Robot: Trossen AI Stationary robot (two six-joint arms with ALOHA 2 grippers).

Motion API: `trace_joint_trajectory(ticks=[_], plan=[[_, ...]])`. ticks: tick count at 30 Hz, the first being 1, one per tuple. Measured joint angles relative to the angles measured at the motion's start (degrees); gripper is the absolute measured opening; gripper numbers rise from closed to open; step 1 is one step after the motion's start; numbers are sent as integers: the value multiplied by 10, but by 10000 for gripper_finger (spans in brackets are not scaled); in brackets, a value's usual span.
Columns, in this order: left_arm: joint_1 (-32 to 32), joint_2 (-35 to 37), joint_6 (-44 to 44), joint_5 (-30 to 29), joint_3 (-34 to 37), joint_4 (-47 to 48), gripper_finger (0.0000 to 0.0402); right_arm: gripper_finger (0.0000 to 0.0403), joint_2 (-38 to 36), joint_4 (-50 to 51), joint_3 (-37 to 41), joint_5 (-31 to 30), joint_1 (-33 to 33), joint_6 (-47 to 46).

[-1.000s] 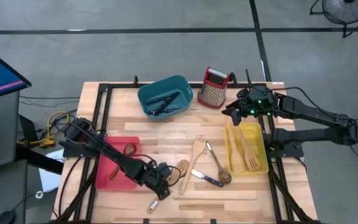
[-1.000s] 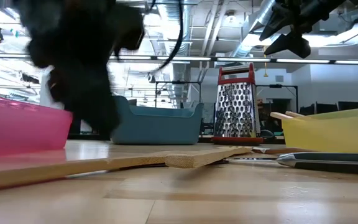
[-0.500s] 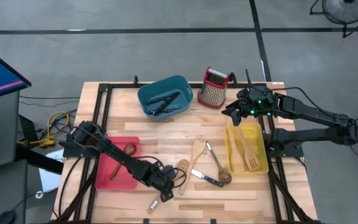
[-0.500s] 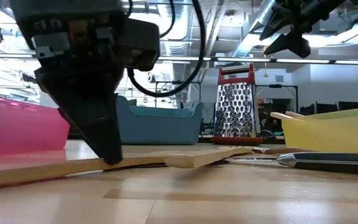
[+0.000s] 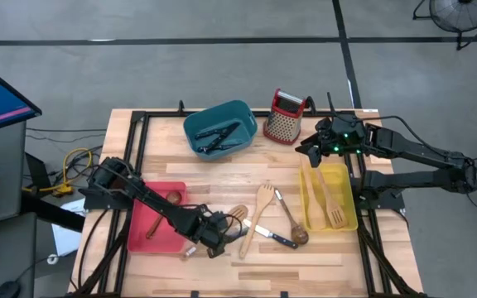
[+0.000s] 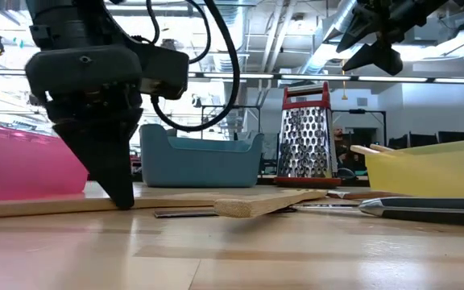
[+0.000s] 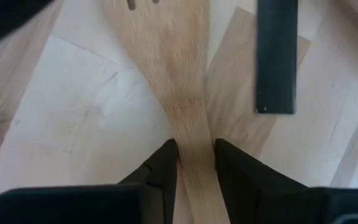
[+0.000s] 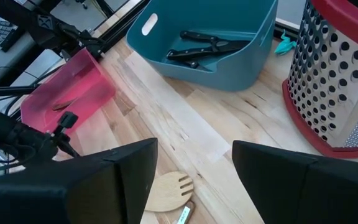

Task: Pick & Place Kitchen Items
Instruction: Put the brown serving spoon into the pink bin

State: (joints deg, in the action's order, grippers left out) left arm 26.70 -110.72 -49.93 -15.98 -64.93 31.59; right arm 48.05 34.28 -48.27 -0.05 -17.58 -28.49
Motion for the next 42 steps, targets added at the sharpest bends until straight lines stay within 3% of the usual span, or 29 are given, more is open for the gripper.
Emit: trace_joint_trajectory(ticks=[8, 18, 27, 34, 42], plan=[[-13, 0, 1, 21, 1, 2, 29, 221, 0, 0, 0, 0, 0, 0], [-14, 30, 1, -39, 8, -7, 28, 221, 0, 0, 0, 0, 0, 0], [-13, 120, 1, -100, 6, -23, 28, 221, 0, 0, 0, 0, 0, 0], [-9, 206, 20, -107, 4, -75, 29, 221, 0, 0, 0, 0, 0, 1], [20, 338, 117, -108, 4, -169, 30, 221, 0, 0, 0, 0, 0, 6]])
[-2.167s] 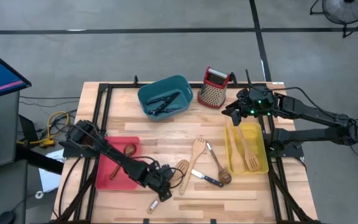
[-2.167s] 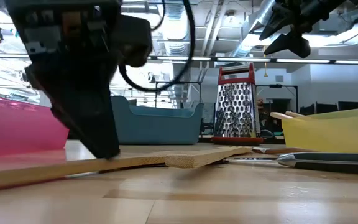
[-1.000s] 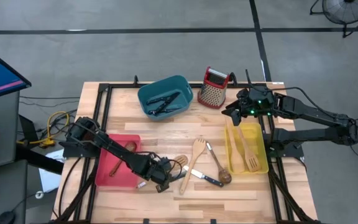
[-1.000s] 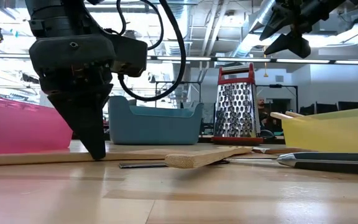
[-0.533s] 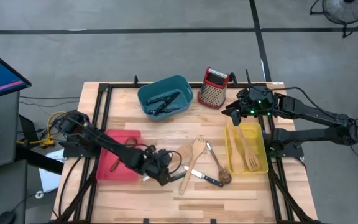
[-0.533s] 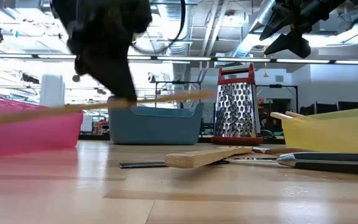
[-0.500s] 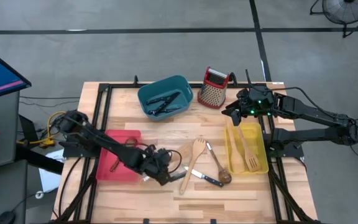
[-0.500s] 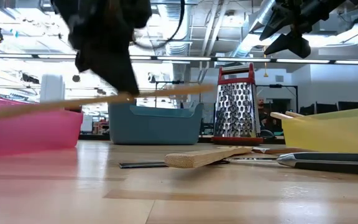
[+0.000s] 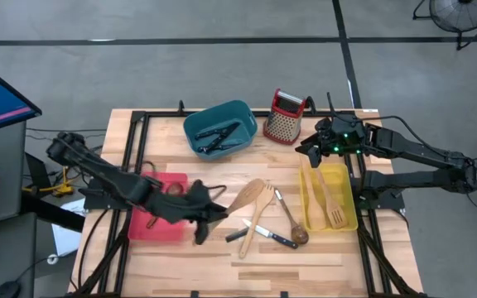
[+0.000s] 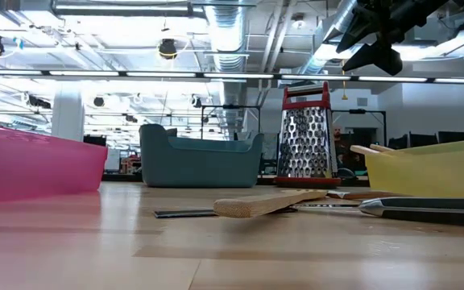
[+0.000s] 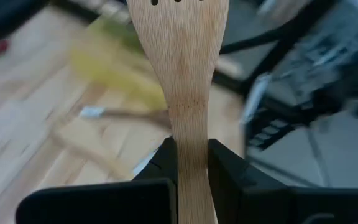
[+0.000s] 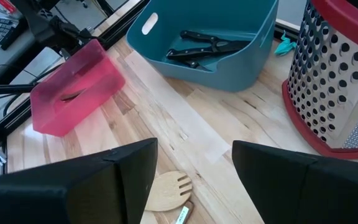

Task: Pick & Place Kitchen Items
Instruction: Put the brown serving spoon into the pink bin

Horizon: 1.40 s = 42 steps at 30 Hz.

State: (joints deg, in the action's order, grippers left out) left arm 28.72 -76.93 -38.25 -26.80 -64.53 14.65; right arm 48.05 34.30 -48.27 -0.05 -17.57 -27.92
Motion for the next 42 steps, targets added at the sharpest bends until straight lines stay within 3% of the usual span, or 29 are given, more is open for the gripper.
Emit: trace_joint_trajectory(ticks=[11, 24, 42], plan=[[61, 132, 128, 43, 0, -118, 34, 221, 0, 0, 0, 0, 0, 0], [103, 162, 273, 195, -1, -336, 42, 221, 0, 0, 0, 0, 0, -2], [104, 160, 290, 212, -1, -334, 42, 221, 0, 0, 0, 0, 0, -2]])
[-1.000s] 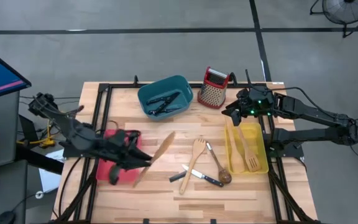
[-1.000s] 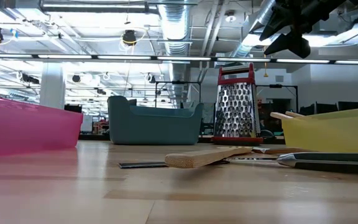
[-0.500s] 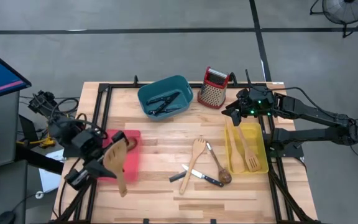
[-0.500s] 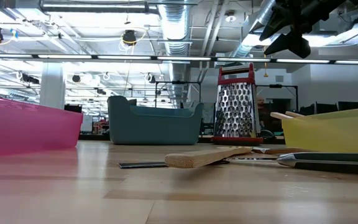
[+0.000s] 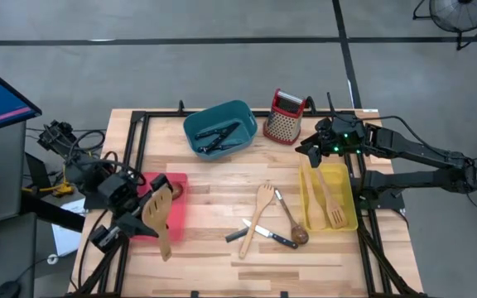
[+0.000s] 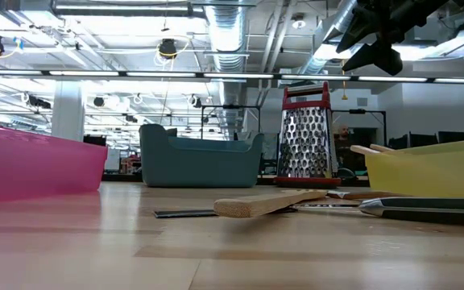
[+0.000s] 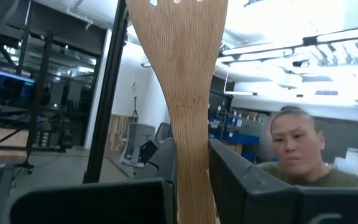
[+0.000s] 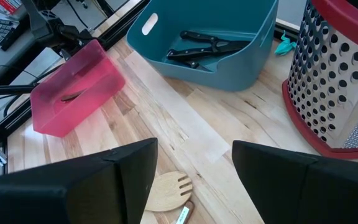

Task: Pick & Place Kitchen Items
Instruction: Put the brown serving spoon into the pink bin

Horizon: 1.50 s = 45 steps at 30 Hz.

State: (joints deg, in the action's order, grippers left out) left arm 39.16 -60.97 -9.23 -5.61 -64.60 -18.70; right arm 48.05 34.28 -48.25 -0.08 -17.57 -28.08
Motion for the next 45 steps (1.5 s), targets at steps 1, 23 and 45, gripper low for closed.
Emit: trace_joint_trajectory(ticks=[1, 23, 45], plan=[[0, -2, 0, -1, 0, 6, 42, 221, 0, 0, 0, 0, 0, 0], [-3, -81, -93, -401, 0, 376, 40, 221, 0, 0, 0, -1, -1, 0], [-77, -104, 417, -724, 0, 386, 44, 221, 0, 0, 0, -2, -2, 0]])
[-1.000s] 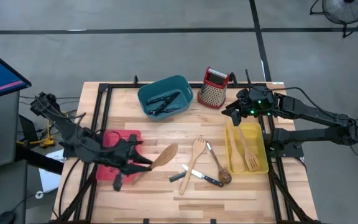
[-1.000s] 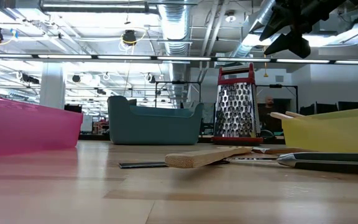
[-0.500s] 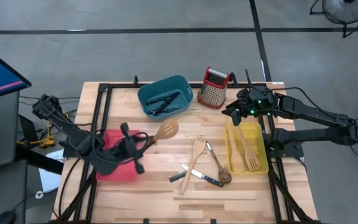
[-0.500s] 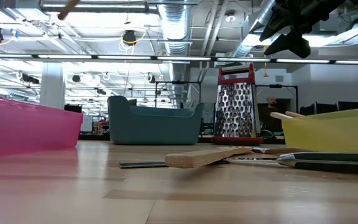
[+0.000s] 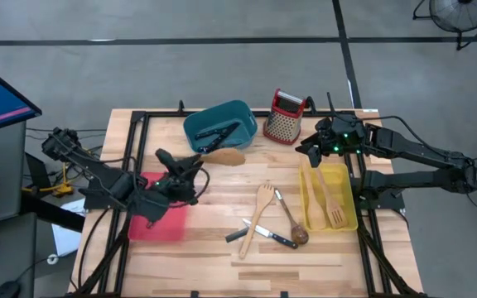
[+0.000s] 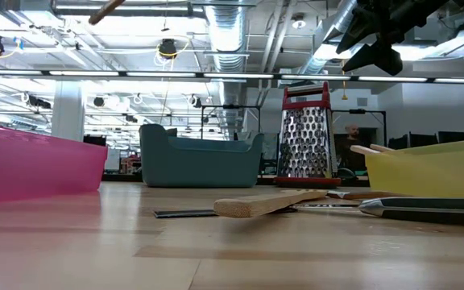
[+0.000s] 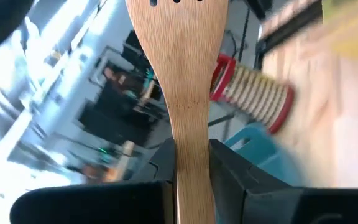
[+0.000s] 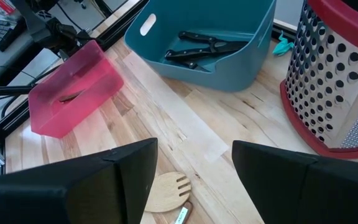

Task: Pick & Place Kitchen Items
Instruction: Put the brown serving spoon into the pink bin

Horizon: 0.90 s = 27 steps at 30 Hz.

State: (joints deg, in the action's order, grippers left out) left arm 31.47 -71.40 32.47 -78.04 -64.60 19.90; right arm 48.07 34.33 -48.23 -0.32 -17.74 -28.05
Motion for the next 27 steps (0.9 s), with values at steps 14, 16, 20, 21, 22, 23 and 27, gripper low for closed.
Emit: trace_joint_trajectory(ticks=[14, 16, 20, 21, 22, 23, 27], plan=[[-30, 0, 444, 70, 0, -3, 45, 221, 0, 0, 0, 0, 0, -5], [-44, 0, 483, 102, 0, -3, 46, 221, 0, 0, 0, 0, 0, -5], [-66, 0, 601, 159, 0, -4, 47, 221, 0, 0, 0, 0, 0, -5], [-71, 0, 636, 171, 0, -5, 47, 221, 0, 0, 0, 0, 0, -5], [-77, 0, 670, 186, 0, -7, 48, 221, 0, 0, 0, 0, 0, -5], [-84, 0, 708, 203, 0, -8, 50, 221, 0, 0, 0, 0, 0, -5], [-111, 0, 857, 271, 0, -10, 50, 221, 0, 0, 0, 0, 0, -4]])
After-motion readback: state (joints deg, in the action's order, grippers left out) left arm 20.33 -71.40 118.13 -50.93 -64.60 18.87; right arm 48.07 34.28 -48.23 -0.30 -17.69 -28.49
